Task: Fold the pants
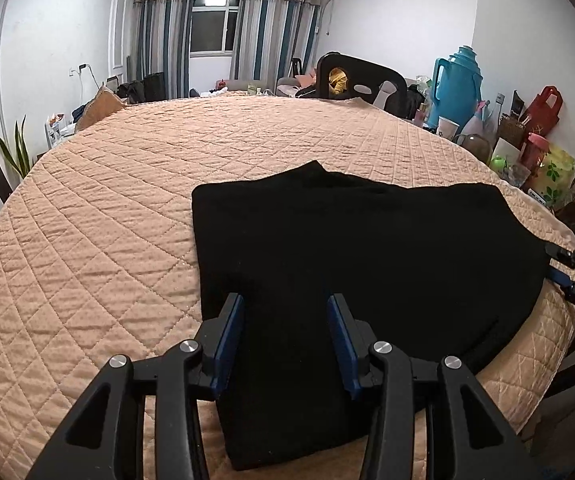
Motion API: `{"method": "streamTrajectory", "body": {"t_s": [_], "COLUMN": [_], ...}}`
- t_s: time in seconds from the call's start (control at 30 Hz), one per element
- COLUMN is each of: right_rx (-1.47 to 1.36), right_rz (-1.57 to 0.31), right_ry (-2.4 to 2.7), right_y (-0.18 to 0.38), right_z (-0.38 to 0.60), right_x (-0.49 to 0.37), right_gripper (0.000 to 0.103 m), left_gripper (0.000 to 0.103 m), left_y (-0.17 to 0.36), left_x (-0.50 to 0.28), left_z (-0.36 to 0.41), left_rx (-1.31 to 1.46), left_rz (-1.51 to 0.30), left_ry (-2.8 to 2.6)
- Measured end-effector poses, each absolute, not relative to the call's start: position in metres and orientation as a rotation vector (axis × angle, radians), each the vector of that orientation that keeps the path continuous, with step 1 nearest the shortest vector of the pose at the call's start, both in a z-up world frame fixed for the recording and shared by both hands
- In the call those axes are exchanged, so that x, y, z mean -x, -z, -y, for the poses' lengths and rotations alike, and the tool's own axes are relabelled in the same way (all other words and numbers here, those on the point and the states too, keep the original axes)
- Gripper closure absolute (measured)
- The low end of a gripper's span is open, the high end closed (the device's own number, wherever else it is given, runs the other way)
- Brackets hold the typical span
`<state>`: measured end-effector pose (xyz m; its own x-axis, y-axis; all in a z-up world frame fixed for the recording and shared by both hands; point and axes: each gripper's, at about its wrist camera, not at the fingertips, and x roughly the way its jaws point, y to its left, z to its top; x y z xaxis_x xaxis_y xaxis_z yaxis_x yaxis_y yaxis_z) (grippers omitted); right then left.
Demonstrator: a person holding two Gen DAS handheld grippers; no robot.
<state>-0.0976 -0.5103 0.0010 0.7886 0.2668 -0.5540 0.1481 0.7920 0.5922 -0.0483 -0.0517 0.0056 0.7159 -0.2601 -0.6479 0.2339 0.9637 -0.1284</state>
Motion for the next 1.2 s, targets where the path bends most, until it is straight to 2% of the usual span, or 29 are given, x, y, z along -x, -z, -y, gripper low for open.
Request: {"method": "streamTrajectory", "body": {"t_s": [0.27, 0.43, 0.47, 0.5, 0.53, 0.57, 0.63, 1.0, 1.2], "right_rx": [-0.674, -0.635, -0.618, -0.612, -0.604, -0.599, -0.58, -0.369, -0.227], "right_rz": [-0.619, -0.658, -0.658, -0.656, -0.66, -0.667, -0.662, -0.537, -0.604], "right_ry": [-0.064, -0.045, -0.04, -0.041, -0.046, -0.046, -0.052, -0.4, -0.664], "right_y": [-0.006, -0.002, -0.004, -0.004, -0.004, -0.003, -0.007, -0.088, -0.077], "right_z": [0.501, 0.504, 0.503, 0.502, 0.5, 0.498, 0.492, 0.392, 0.294], "right_x": [0.091, 0.078, 0.072, 0.069, 0.06, 0.056, 0.048, 0.039, 0.033], "right_gripper": [0.046, 0.047, 0.048, 0.054, 0.069, 0.075, 0.08, 0.083, 0.083], "left_gripper": [0.055, 0.054, 0.054, 0.054, 0.054, 0.054, 0.054, 0.054, 0.054], "left_y": [-0.005, -0.004, -0.005, -0.005, -0.005, -0.006, -0.009, -0.009, -0.008], "left_x": [0.049, 0.049, 0.049, 0.049, 0.049, 0.05, 0.051, 0.055, 0.061], "left_z": [0.055, 0.054, 0.054, 0.053, 0.053, 0.051, 0.047, 0.016, -0.003], "left_rx": [0.03, 0.027, 0.028, 0.033, 0.04, 0.05, 0.067, 0.166, 0.196], "left_rz": [-0.718, -0.715, -0.716, -0.717, -0.718, -0.718, -0.716, -0.707, -0.701], "left_ry": [0.274, 0.271, 0.271, 0.273, 0.275, 0.276, 0.271, 0.231, 0.192]}}
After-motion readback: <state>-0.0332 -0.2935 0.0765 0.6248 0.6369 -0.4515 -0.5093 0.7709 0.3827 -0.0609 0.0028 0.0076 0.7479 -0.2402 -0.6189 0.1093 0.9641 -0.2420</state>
